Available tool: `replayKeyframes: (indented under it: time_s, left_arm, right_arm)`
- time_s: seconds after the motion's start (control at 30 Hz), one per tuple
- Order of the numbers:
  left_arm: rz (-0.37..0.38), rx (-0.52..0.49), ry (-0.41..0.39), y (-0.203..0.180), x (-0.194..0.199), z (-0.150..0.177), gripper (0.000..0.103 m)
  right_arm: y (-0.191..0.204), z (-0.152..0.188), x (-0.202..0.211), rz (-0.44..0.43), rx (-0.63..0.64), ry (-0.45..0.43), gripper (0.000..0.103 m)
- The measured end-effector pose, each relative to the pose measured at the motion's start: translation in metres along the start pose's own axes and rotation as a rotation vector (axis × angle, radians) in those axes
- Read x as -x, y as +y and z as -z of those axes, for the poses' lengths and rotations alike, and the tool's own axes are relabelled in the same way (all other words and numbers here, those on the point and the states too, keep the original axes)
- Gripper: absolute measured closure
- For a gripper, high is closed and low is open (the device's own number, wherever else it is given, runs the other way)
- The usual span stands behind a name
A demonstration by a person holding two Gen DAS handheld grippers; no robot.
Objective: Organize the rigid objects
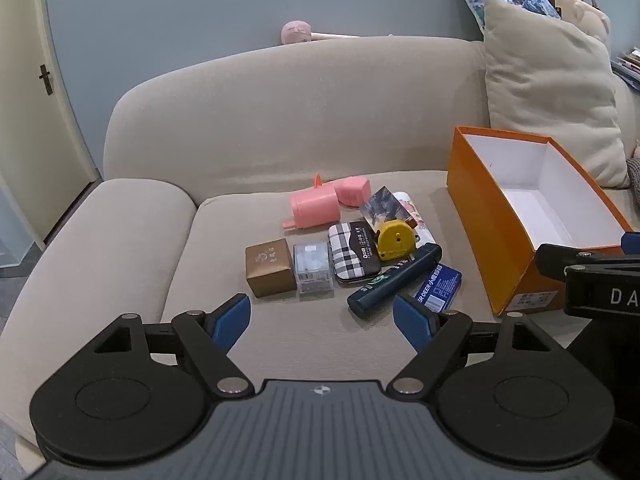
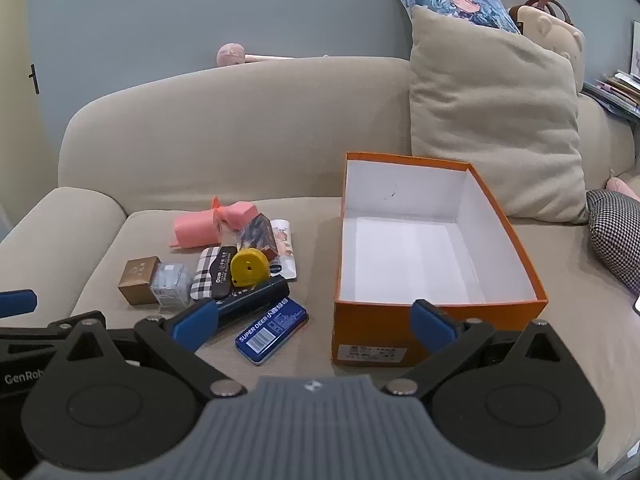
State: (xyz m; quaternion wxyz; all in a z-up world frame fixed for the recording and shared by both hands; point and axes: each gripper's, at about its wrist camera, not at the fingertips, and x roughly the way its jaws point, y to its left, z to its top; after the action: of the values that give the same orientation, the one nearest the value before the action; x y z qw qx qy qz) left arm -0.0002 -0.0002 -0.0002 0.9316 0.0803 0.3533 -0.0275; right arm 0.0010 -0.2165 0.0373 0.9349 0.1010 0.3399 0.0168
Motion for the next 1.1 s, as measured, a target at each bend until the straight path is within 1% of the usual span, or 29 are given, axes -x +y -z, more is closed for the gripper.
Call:
replayKeyframes:
  time_s: [0.07,0.13,0.2,0.27,0.3,0.43,0.6,0.67,0.8,0.97,1.1]
  left_arm:
    - [0.003,0.001,-0.006,0.000,0.000,0.000,0.009]
    - [0.019,0.001,-0.011,0.001,0.001,0.000,0.014]
    - [0.026,0.002,-0.013,0.006,0.005,0.000,0.016]
    - [0.027,0.005,-0.005,0.008,0.006,0.000,0.018]
    - [0.015,0.014,-0.001,0.001,0.007,0.001,0.019]
    - [0.017,0.024,0.005,0.001,0.007,0.000,0.019]
    - [0.024,0.039,-0.006,0.004,0.010,0.001,0.019]
    - [0.031,0.042,-0.003,0.005,0.010,0.001,0.022]
    - [0.024,0.048,0.002,0.004,0.009,0.002,0.026]
    - [0.001,0.037,-0.006,0.003,0.009,0.004,0.026]
    - [-0.003,0.026,-0.004,0.002,0.008,0.005,0.026]
  right_arm:
    - [-0.001,0.000,0.000,-0.001,-0.002,0.004,0.001]
    - [-0.001,0.000,0.000,0.000,-0.003,0.005,0.001]
    - [-0.001,0.000,0.000,-0.002,-0.004,0.007,0.001]
    - [0.001,0.001,0.000,-0.003,-0.001,0.008,0.001]
    - [0.001,0.001,-0.001,-0.007,-0.002,0.005,0.001]
    - [0.009,0.002,-0.001,-0.008,0.006,0.003,0.001]
    - [0.003,0.004,0.002,-0.017,-0.009,-0.006,0.001]
    - [0.003,0.004,0.001,-0.016,-0.009,-0.005,0.001]
    - [0.003,0.006,0.001,-0.014,-0.009,-0.006,0.001]
    - [0.001,0.007,0.002,-0.017,-0.009,-0.007,0.001]
    - [0.002,0.009,0.002,-0.019,0.001,-0.005,0.001]
